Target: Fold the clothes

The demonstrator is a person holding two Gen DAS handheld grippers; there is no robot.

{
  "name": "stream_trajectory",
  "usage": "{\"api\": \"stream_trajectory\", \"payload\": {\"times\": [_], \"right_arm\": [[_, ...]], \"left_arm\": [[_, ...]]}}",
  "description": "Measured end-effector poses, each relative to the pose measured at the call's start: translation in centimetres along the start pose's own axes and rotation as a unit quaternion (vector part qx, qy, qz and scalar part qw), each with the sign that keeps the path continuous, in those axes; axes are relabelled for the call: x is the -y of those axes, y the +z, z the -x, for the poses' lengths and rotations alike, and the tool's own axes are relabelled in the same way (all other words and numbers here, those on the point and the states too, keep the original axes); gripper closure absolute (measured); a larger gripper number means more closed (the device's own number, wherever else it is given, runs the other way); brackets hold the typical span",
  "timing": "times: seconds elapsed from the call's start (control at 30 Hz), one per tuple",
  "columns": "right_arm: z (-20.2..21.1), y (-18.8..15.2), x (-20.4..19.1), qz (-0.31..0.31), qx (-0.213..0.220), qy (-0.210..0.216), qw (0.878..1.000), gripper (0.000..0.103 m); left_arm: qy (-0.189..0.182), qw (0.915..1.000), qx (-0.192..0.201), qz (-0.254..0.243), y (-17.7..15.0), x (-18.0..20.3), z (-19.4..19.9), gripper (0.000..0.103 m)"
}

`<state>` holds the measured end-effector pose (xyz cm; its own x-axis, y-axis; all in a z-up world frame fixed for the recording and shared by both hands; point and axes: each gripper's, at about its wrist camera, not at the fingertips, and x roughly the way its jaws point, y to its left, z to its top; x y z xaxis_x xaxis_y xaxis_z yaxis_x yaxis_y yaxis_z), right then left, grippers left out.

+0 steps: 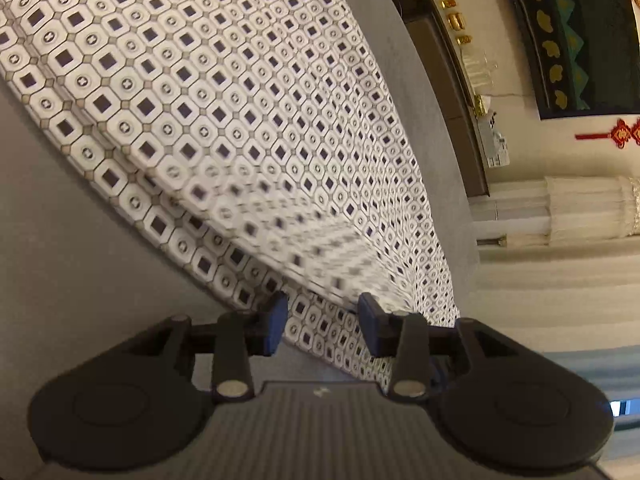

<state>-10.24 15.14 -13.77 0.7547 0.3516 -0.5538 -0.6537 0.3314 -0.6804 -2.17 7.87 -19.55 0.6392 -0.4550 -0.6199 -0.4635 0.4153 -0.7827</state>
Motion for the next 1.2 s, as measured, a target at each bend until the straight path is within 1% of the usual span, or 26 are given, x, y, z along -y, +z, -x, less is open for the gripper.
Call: {"api": "stream_trajectory", "payload": {"times": [0.07,0.13,0.17,0.2,0.23,0.3,0.4,0.43,0.5,0.53,0.6,0.67,0.7,0.73,0.8,0.83,0.87,0.9,0.93,0.97,1.0,1.07,1.1,1.13,1.2], "right_arm": [[0.5,-0.1,1.1,-0.028,0.008,0.010,1.000,0.103],[0.9,-0.2,1.6,-0.047,0.013,0.026,0.998,0.103],[1.0,-0.3,1.7,-0.048,0.014,0.032,0.998,0.103],[1.0,-0.4,1.7,-0.047,0.013,0.035,0.998,0.103],[1.0,-0.5,1.6,-0.046,0.013,0.039,0.998,0.103],[1.0,-0.6,1.5,-0.044,0.011,0.047,0.998,0.103],[0.9,-1.0,1.5,-0.041,0.002,0.059,0.997,0.103],[0.9,-1.2,1.6,-0.043,-0.003,0.073,0.996,0.103],[1.2,-1.9,2.1,-0.069,-0.004,0.096,0.993,0.103],[1.4,-2.3,3.2,-0.102,-0.004,0.115,0.988,0.102],[1.8,-3.1,6.3,-0.186,0.013,0.152,0.971,0.101],[1.6,-3.9,9.3,-0.262,0.024,0.167,0.950,0.100],[1.3,-4.4,10.6,-0.297,0.022,0.167,0.940,0.096],[0.5,-5.2,11.7,-0.325,0.004,0.157,0.933,0.092],[-1.2,-7.8,13.7,-0.367,-0.053,0.122,0.920,0.092],[-1.9,-9.6,14.8,-0.390,-0.085,0.101,0.911,0.091],[-2.4,-11.3,15.9,-0.411,-0.113,0.078,0.901,0.090],[-2.8,-13.0,16.9,-0.429,-0.139,0.056,0.891,0.085],[-3.1,-14.3,17.9,-0.442,-0.159,0.036,0.882,0.084],[-3.1,-15.5,18.7,-0.452,-0.172,0.026,0.875,0.084],[-3.2,-16.5,19.3,-0.456,-0.182,0.024,0.871,0.084],[-3.2,-18.5,20.2,-0.460,-0.204,0.022,0.864,0.084],[-3.2,-19.2,20.1,-0.455,-0.222,0.023,0.862,0.084],[-3.1,-20.1,20.0,-0.453,-0.236,0.021,0.859,0.082],[-2.5,-21.9,20.7,-0.462,-0.246,0.011,0.852,0.078]], "left_arm": [[0.000,0.9999,0.010,0.004,0.1,0.2,-0.1,0.063],[-0.001,0.9998,0.018,0.004,0.1,0.2,-0.2,0.070],[-0.001,0.9998,0.021,0.004,0.0,0.2,-0.2,0.082],[-0.002,0.9997,0.023,0.003,0.0,0.1,-0.2,0.087],[-0.002,0.9997,0.025,0.001,-0.1,0.0,-0.2,0.088],[-0.004,0.9995,0.031,-0.003,-0.3,-0.3,0.0,0.100],[-0.011,0.9984,0.050,-0.025,-1.0,-0.2,1.8,0.103],[-0.013,0.9978,0.055,-0.034,-1.4,0.0,2.6,0.103],[0.001,0.9971,0.051,-0.057,-2.5,0.2,3.5,0.103],[0.011,0.9976,0.040,-0.057,-3.0,-0.2,3.4,0.103],[0.021,0.9980,0.029,-0.052,-3.6,-1.1,2.9,0.103],[0.024,0.9978,0.029,-0.055,-4.1,-1.3,2.7,0.103],[0.023,0.9974,0.035,-0.059,-4.3,-1.1,3.1,0.103],[0.015,0.9969,0.042,-0.065,-4.4,-0.7,3.8,0.103],[0.005,0.9941,0.063,-0.089,-4.9,0.0,5.6,0.103],[0.020,0.9925,0.064,-0.102,-4.9,-0.1,5.7,0.103],[0.034,0.9910,0.064,-0.113,-5.0,-0.3,5.7,0.103],[0.036,0.9930,0.052,-0.100,-5.0,-1.0,5.3,0.103],[0.037,0.9945,0.041,-0.090,-4.9,-1.7,4.9,0.103],[0.034,0.9944,0.037,-0.093,-5.0,-1.8,4.7,0.102],[0.033,0.9943,0.038,-0.094,-4.9,-1.8,4.8,0.102],[0.027,0.9953,0.026,-0.090,-4.4,-1.9,4.8,0.102],[0.024,0.9959,0.023,-0.085,-4.3,-2.3,5.0,0.100],[0.020,0.9964,0.021,-0.080,-4.2,-2.7,5.2,0.100],[0.017,0.9966,0.021,-0.077,-4.2,-2.8,5.5,0.100]]}}
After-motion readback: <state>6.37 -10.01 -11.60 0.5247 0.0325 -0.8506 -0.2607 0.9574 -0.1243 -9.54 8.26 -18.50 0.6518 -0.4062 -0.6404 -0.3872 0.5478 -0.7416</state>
